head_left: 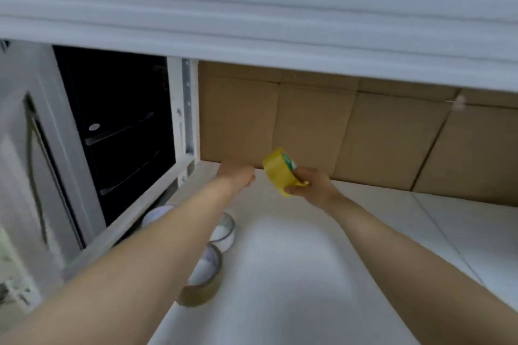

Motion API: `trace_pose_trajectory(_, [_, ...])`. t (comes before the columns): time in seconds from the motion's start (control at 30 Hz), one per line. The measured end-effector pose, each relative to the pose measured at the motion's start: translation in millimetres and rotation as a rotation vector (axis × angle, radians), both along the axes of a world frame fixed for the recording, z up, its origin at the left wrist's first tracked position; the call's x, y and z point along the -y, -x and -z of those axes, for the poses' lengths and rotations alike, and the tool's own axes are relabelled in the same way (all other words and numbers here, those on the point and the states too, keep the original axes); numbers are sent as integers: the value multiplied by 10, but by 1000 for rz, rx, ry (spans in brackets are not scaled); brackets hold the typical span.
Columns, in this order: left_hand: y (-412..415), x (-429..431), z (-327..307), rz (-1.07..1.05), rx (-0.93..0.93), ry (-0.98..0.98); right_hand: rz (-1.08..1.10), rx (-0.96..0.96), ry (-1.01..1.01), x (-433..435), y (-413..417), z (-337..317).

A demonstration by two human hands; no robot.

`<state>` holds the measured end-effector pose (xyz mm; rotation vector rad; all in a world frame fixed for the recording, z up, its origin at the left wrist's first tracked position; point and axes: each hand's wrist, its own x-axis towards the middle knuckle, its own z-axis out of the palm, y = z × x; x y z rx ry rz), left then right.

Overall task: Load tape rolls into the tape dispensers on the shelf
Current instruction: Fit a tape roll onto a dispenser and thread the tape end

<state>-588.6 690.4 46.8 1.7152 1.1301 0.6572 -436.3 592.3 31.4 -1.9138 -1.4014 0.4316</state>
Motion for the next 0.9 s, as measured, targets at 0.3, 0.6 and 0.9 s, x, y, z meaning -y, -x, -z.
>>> trace_pose_trajectory(0.3, [-1777,2268,-79,315,147,180,280,162,7,2564,-1070,-195])
trace_pose_trajectory(0.6, [-3124,4220,8,649,48,126,703,191,96,4918,-1923,-144])
trace_pose_trajectory(0.9, [-4372,5148,83,744,-68,-52,984,99,26,6198,-2832,137])
